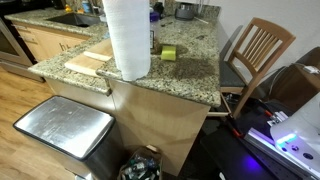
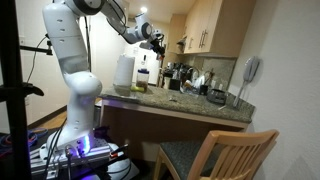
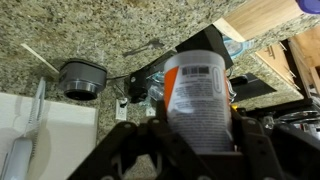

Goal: Place the bottle on the counter

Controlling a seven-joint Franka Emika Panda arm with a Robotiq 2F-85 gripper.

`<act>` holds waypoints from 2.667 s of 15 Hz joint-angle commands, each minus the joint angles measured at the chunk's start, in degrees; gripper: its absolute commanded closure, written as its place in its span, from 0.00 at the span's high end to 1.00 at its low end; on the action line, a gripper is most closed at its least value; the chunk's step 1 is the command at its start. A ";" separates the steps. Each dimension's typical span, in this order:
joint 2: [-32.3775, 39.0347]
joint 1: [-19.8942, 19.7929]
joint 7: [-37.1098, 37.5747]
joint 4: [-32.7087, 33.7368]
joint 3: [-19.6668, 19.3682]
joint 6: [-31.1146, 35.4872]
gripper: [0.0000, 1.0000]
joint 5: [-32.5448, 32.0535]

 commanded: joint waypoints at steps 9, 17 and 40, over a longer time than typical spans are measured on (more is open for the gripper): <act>13.87 -9.53 35.86 -2.12 7.55 2.93 0.25 -29.92; 16.67 -7.86 42.84 -1.85 6.87 -0.52 0.25 -33.83; 22.16 4.52 82.41 -1.21 -5.33 -17.45 0.25 -54.74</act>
